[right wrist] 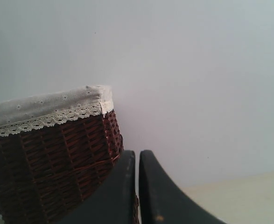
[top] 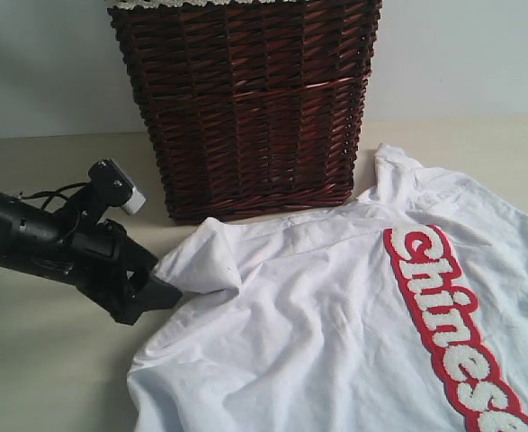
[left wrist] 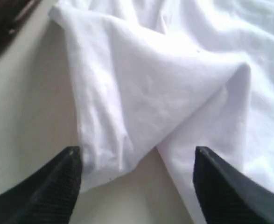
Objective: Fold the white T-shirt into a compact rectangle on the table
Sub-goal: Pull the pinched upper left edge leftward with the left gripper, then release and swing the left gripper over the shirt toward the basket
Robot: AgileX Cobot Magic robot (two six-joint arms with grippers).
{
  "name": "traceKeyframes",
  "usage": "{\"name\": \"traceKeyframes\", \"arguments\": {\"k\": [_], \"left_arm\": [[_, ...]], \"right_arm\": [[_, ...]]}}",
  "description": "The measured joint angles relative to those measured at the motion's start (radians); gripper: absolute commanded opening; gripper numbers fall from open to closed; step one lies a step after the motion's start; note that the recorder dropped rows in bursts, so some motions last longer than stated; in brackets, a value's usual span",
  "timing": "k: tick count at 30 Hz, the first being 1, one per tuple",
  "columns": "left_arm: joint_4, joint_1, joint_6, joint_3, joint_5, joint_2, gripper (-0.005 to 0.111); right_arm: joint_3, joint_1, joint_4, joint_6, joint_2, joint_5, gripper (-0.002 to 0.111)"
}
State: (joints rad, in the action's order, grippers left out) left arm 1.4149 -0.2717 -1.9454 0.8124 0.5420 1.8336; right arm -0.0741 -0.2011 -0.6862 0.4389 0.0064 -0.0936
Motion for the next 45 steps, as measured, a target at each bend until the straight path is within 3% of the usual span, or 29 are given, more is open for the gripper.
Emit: {"name": "traceKeyframes", "arguments": {"k": [9,13,15,16,24,27,31,34,38,43,45], "left_arm": [[0.071,0.000,-0.140,0.002,-0.098,0.027,0.063],[0.088,0.000,-0.147,0.002,-0.048,0.059,0.042],[0.103,0.000,-0.148,0.002,-0.022,0.063,0.023],[0.112,0.000,-0.148,0.002,-0.014,0.063,0.003],[0.133,0.000,-0.150,0.002,-0.096,-0.034,0.000],[0.037,0.000,-0.150,0.010,-0.122,-0.134,0.000],[-0.342,0.002,-0.150,0.106,0.055,-0.201,0.000],[-0.446,-0.049,-0.146,0.194,0.147,-0.202,0.000],[-0.417,-0.195,-0.085,0.241,0.193,-0.151,0.000],[-0.295,-0.414,0.071,0.240,0.051,-0.013,0.000],[-0.291,-0.462,0.127,0.240,0.013,0.018,0.000]], "right_arm": [[0.000,0.000,0.000,0.000,0.000,0.000,0.005],[0.000,0.000,0.000,0.000,0.000,0.000,0.005],[0.000,0.000,0.000,0.000,0.000,0.000,0.005],[0.000,0.000,0.000,0.000,0.000,0.000,0.005],[0.000,0.000,0.000,0.000,0.000,0.000,0.005],[0.000,0.000,0.000,0.000,0.000,0.000,0.005],[0.000,0.000,0.000,0.000,0.000,0.000,0.005],[0.000,0.000,0.000,0.000,0.000,0.000,0.005],[0.000,0.000,0.000,0.000,0.000,0.000,0.005],[0.000,0.000,0.000,0.000,0.000,0.000,0.005],[0.000,0.000,0.000,0.000,0.000,0.000,0.005]]}}
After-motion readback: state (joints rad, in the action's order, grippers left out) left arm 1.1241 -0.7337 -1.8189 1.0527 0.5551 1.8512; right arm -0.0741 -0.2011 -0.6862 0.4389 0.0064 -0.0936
